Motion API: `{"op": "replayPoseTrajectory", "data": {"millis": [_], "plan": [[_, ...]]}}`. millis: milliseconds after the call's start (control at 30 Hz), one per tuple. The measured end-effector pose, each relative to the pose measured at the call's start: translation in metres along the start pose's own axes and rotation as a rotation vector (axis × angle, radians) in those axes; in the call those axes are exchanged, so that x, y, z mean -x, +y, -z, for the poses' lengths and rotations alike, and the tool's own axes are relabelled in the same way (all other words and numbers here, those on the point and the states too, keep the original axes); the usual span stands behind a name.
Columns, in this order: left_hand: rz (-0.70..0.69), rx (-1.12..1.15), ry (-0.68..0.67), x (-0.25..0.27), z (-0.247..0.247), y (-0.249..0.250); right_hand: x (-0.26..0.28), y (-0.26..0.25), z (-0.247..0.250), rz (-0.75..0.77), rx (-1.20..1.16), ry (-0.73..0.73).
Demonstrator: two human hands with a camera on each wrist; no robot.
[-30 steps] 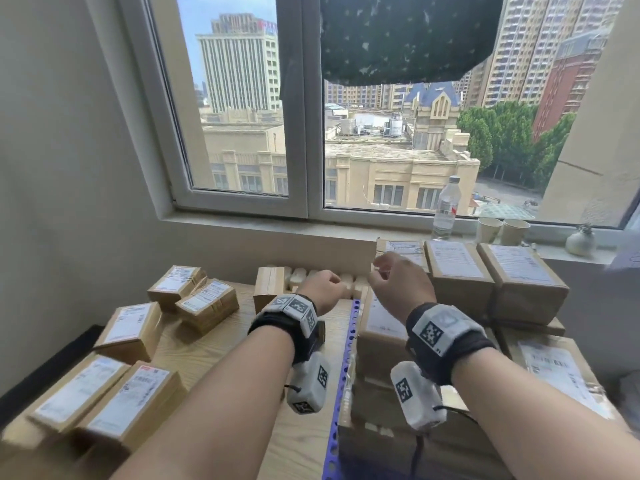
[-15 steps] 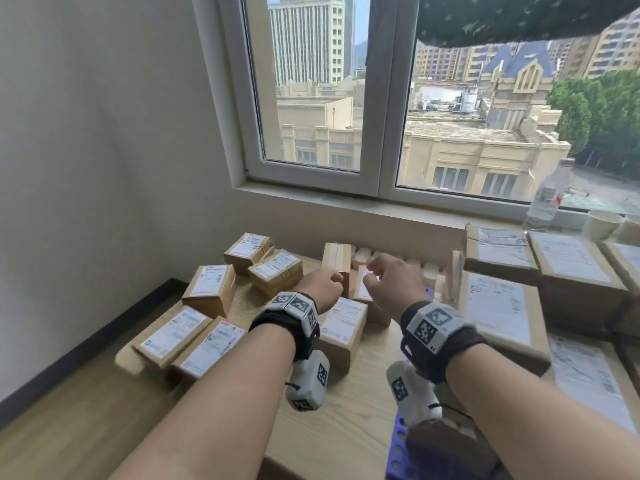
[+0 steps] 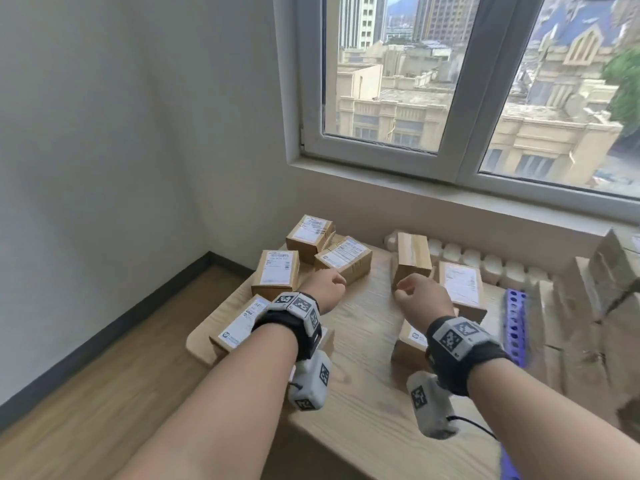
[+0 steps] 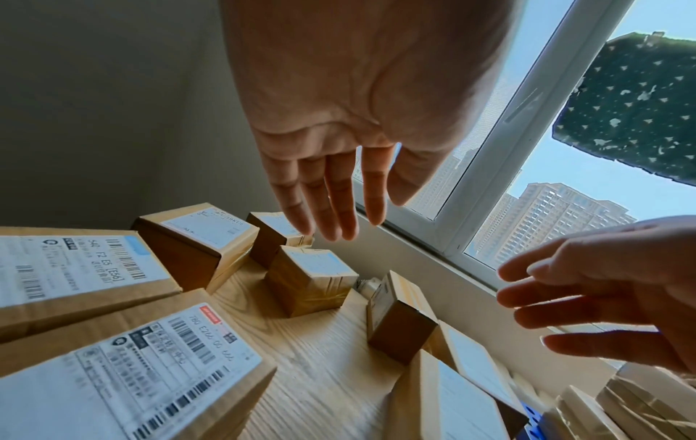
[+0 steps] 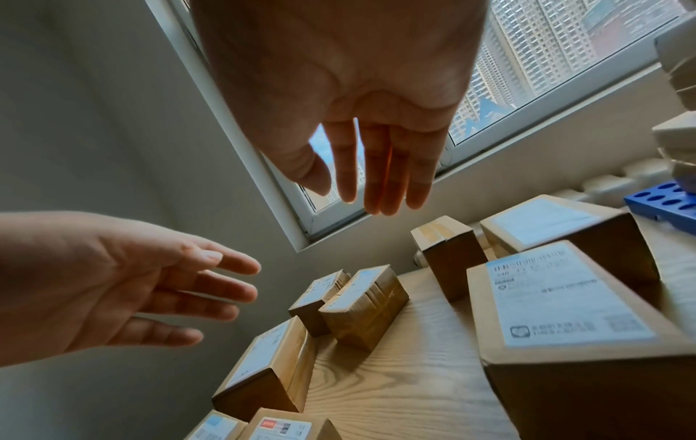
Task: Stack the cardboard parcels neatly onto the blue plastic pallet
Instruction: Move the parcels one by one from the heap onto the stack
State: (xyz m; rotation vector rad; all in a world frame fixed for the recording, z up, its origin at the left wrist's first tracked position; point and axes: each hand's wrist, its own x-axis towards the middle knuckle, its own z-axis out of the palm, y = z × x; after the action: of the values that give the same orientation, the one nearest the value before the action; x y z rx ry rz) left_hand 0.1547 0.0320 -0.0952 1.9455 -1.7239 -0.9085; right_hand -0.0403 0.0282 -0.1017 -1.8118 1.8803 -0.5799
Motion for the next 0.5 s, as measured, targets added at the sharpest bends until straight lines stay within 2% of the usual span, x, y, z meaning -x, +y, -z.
{"op": "replayPoseTrajectory", "data": {"millis": [233, 500], "plan": [[-0.043, -0.036, -0.106, -0.038, -0.011, -0.026, -0.004, 0.014, -0.026, -0.175, 0.007, 0.030], [-0.086, -0.040, -0.273, -0.072, -0.060, 0.008, -0.018, 0.067, -0.012, -0.375, 0.018, 0.091]]}}
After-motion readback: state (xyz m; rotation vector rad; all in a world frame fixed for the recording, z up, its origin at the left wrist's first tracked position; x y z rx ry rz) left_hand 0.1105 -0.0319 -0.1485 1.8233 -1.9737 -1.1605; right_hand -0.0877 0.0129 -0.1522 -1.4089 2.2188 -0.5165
